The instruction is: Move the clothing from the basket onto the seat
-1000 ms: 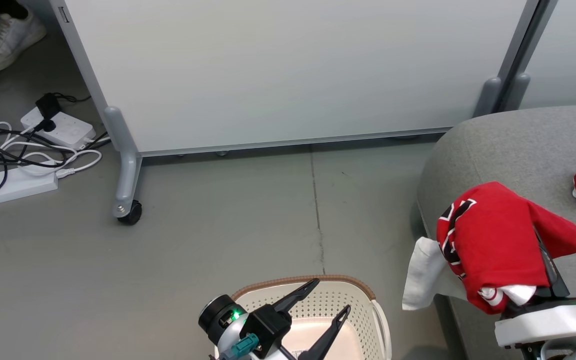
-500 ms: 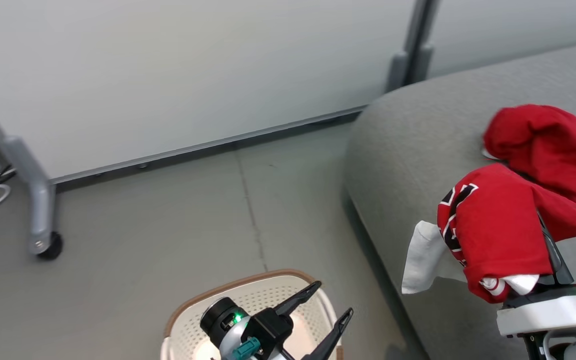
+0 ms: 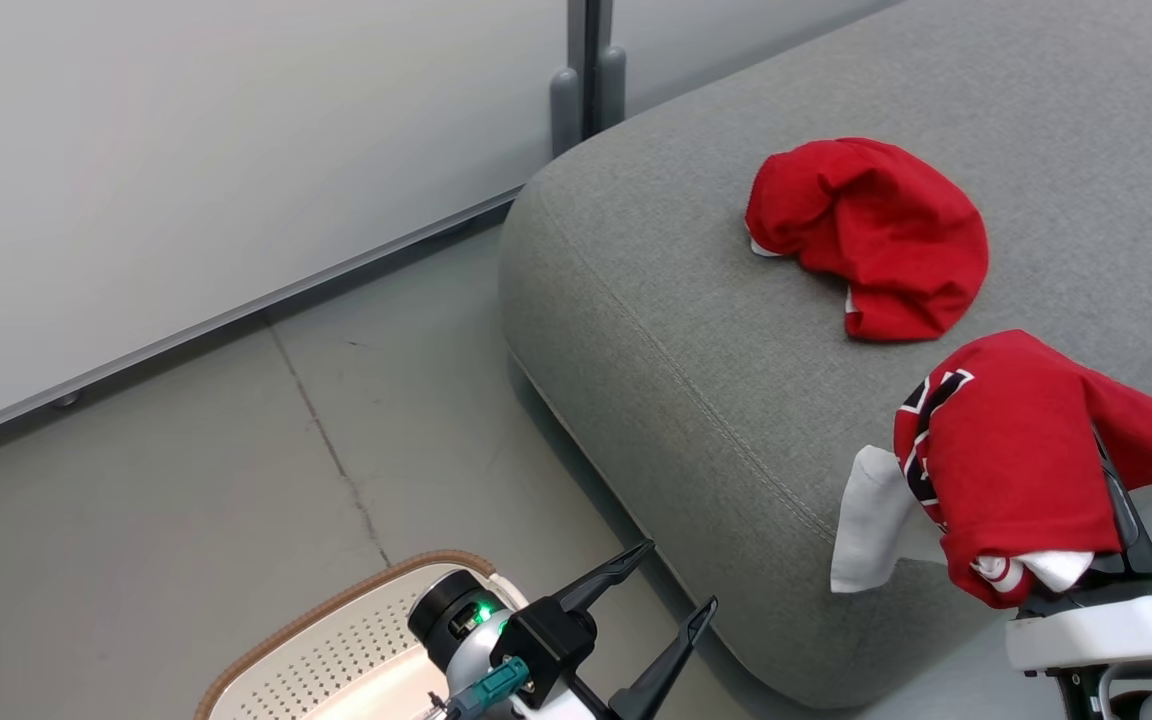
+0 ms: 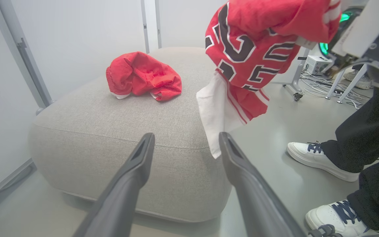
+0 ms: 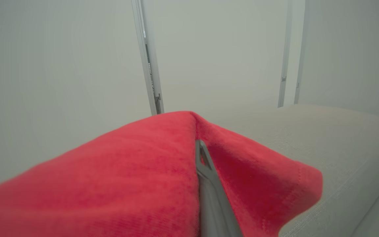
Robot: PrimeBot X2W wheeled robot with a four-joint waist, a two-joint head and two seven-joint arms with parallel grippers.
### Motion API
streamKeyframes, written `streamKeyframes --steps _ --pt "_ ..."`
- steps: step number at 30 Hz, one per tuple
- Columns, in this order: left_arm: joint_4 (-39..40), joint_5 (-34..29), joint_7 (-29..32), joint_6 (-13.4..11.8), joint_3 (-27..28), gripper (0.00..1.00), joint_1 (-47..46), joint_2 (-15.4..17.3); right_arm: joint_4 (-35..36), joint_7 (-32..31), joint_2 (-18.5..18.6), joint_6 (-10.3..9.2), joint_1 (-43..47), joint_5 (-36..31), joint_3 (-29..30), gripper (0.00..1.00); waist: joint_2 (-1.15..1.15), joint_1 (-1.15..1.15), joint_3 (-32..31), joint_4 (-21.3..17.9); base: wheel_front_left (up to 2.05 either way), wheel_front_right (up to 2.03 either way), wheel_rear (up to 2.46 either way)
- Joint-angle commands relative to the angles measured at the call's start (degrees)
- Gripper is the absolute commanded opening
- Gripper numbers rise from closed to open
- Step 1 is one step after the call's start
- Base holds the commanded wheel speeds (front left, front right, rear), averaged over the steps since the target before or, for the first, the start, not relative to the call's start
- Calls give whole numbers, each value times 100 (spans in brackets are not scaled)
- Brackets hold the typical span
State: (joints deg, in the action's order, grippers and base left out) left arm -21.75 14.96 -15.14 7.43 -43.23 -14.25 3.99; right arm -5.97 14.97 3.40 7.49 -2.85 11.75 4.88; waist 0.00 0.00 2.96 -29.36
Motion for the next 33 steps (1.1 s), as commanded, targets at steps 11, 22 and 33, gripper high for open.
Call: streamKeyframes --steps 11,22,33 --pt "65 -33 -6 4 -93 100 -160 124 169 28 -25 2 -263 150 206 0 0 0 328 -22 0 0 0" --pt "195 -189 -6 4 -371 100 -546 734 106 28 720 2 -2380 257 312 0 0 0 1601 150 0 0 0" --pt "358 -159 -5 4 -909 100 -984 1263 -2174 28 1727 2 -4908 856 1067 0 0 0 2579 640 0 0 0"
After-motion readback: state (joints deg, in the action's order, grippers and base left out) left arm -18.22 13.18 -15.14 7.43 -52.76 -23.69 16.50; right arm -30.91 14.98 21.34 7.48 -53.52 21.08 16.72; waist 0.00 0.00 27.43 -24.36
